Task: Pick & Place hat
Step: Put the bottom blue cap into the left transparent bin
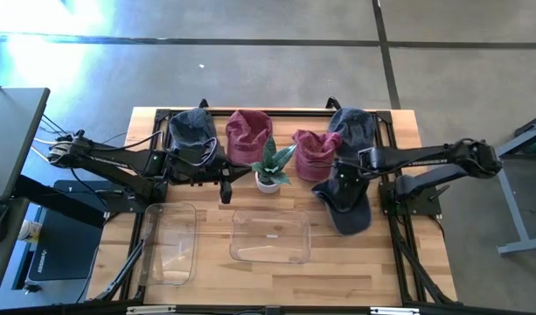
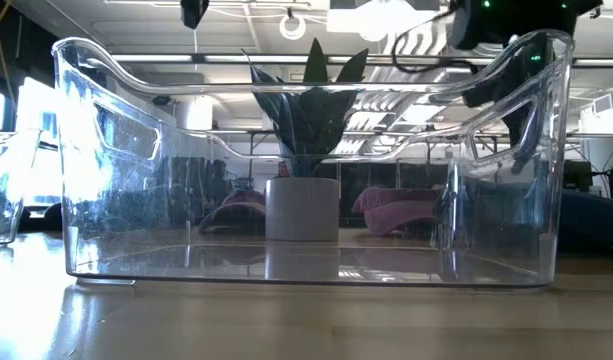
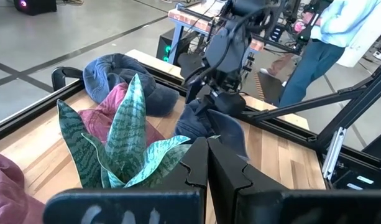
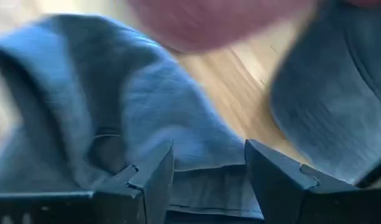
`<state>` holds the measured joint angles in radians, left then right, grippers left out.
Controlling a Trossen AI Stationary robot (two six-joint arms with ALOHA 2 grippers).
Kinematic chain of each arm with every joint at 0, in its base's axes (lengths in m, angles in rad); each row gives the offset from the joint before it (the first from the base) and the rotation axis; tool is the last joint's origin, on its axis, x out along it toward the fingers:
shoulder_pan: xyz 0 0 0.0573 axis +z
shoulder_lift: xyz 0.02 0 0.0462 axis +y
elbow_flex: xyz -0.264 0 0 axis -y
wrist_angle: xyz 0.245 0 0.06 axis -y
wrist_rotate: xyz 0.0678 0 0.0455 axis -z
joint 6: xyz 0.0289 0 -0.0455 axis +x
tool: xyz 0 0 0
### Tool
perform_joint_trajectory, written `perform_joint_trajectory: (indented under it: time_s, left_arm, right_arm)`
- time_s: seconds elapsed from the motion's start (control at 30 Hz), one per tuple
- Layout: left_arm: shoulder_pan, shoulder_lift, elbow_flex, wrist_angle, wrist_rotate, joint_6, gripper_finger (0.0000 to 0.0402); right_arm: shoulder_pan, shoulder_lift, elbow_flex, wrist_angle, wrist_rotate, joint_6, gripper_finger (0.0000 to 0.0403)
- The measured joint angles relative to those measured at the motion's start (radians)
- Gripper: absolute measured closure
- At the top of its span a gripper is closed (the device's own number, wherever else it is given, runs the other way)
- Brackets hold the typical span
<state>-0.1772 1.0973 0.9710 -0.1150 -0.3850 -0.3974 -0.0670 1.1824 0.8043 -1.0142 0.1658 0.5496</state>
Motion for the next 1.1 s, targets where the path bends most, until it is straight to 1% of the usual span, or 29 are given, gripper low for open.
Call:
perform_joint_trajectory:
  time_s: [0.03,0.07,0.13,0.17,0.2,0.23,0.27,0.3,0.4,0.47,0.53,0.57,0.63,0.7,0.83,0.9,1.0,1.07,1.1]
  left_arm:
    - [0.000,0.000,0.000,0.000,0.001,0.000,0.0402]
    - [0.000,0.000,0.000,0.000,0.001,0.000,0.0402]
    - [0.000,0.000,0.000,0.000,0.001,0.000,0.0402]
    - [0.000,0.000,0.000,0.000,0.001,0.000,0.0402]
    - [0.000,0.000,0.000,0.000,0.001,0.000,0.0402]
    - [0.000,0.000,0.000,-0.001,0.001,0.000,0.0402]
    - [0.000,0.000,0.000,-0.001,0.001,0.000,0.0402]
    - [0.000,0.000,0.000,-0.001,0.001,0.000,0.0402]
    - [0.000,0.000,0.000,-0.008,0.001,0.000,0.0402]
    - [0.000,0.000,0.000,-0.008,0.001,0.000,0.0402]
    - [0.000,0.000,0.000,-0.009,0.005,0.000,0.0402]
    - [0.000,0.000,0.000,-0.009,0.008,0.000,0.0402]
    - [0.000,0.000,0.000,-0.009,0.009,0.000,0.0402]
    - [0.000,0.000,0.000,-0.009,0.009,0.000,0.0402]
    - [0.000,0.000,0.000,-0.010,0.010,-0.001,0.0402]
    - [0.000,0.000,0.000,-0.010,0.010,-0.001,0.0402]
    - [0.000,0.000,0.000,-0.009,0.010,-0.001,0.0402]
    - [0.000,0.000,0.000,-0.009,0.011,-0.001,0.0402]
    - [0.000,0.000,0.000,-0.009,0.011,-0.001,0.0402]
  right_arm:
    - [-0.001,0.000,0.011,0.008,-0.031,-0.050,0.0209]
    - [-0.003,0.000,0.018,0.022,-0.085,-0.109,0.0209]
    - [-0.013,0.000,0.017,0.061,-0.255,-0.227,0.0216]
    - [-0.022,0.002,0.007,0.081,-0.338,-0.260,0.0223]
    - [-0.031,0.007,-0.009,0.098,-0.393,-0.272,0.0233]
    - [-0.040,0.009,-0.031,0.117,-0.409,-0.272,0.0245]
    - [-0.049,0.011,-0.056,0.141,-0.390,-0.257,0.0260]
    - [-0.057,0.014,-0.085,0.163,-0.343,-0.232,0.0276]
    - [-0.070,0.015,-0.169,0.234,-0.139,-0.092,0.0335]
    - [-0.077,0.016,-0.225,0.313,-0.034,0.008,0.0376]
    - [-0.081,0.016,-0.271,0.371,0.030,0.076,0.0395]
    - [-0.084,0.016,-0.286,0.396,0.047,0.107,0.0392]
    - [-0.087,0.011,-0.286,0.430,0.047,0.151,0.0376]
    - [-0.090,0.001,-0.260,0.411,0.000,0.154,0.0359]
    - [-0.091,-0.027,-0.162,0.274,-0.108,0.149,0.0327]
    - [-0.091,-0.035,-0.135,0.236,-0.151,0.145,0.0314]
    - [-0.099,-0.021,-0.170,0.257,-0.209,0.180,0.0312]
    - [-0.099,0.004,-0.230,0.342,-0.251,0.214,0.0327]
    - [-0.098,0.017,-0.262,0.388,-0.253,0.231,0.0338]
